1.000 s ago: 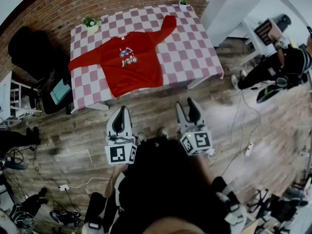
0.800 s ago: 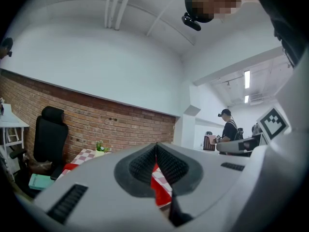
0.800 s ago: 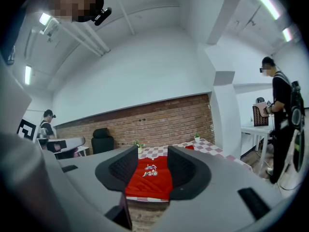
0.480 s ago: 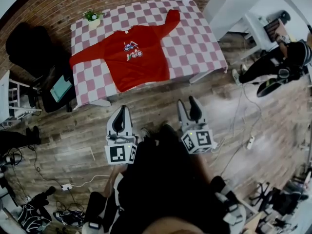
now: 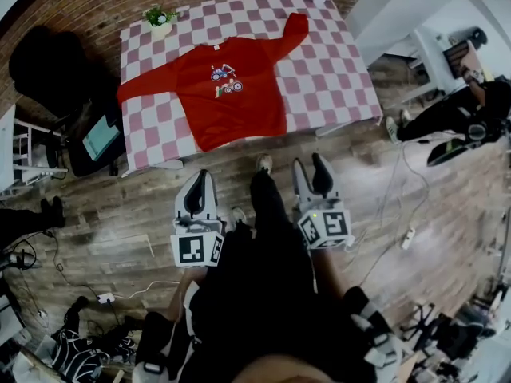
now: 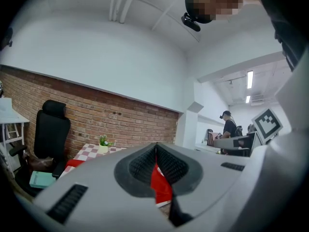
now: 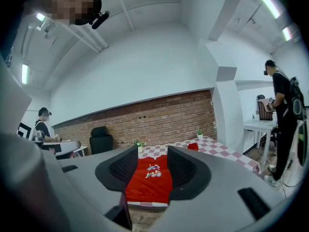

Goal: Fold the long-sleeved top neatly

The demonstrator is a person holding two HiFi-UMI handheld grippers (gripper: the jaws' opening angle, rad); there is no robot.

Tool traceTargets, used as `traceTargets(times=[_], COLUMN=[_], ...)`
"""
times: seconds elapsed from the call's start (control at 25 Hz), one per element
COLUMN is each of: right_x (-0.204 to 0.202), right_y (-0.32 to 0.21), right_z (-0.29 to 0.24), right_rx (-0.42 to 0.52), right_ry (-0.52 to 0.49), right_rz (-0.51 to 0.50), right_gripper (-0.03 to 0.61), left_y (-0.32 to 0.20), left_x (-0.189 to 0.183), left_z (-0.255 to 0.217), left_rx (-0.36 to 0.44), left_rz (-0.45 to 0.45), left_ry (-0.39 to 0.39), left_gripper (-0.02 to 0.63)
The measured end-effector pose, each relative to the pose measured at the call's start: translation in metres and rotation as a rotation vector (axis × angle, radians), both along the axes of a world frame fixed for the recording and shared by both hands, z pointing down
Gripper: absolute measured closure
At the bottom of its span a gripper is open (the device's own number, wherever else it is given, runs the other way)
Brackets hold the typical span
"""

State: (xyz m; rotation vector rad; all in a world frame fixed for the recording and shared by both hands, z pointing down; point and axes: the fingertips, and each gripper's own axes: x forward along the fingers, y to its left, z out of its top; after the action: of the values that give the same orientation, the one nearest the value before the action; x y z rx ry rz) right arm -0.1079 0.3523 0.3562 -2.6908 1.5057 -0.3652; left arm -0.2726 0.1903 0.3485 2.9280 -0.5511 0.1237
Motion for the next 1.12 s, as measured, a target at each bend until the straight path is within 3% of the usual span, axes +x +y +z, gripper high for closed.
traceTargets(times=[0.32,0.76,1.12], right_x=[0.086,0.265,0.381], right_y=[-0.043,-0.119,-0.16], right_z=[0.013,0.012,0.028], right_rx=[0.007,-0.024,-0.041], right_ry=[-0.011,0.002,-0.031], right_rz=[-0.019,-0.08,-0.124], right_gripper=[0.408,0.409,0.408], left_y=[-0.033,-0.083,-0.093], left_x=[0.081,0.249,0.342], left_z=[0.008,-0.011,-0.012], left_rx=[-0.02,-0.004,-0.019], left_rz=[-0.005,-0.032,-0.054], left_ry=[-0.012,-0.01,-0.032], left_gripper=[0.606,0.606,0.606])
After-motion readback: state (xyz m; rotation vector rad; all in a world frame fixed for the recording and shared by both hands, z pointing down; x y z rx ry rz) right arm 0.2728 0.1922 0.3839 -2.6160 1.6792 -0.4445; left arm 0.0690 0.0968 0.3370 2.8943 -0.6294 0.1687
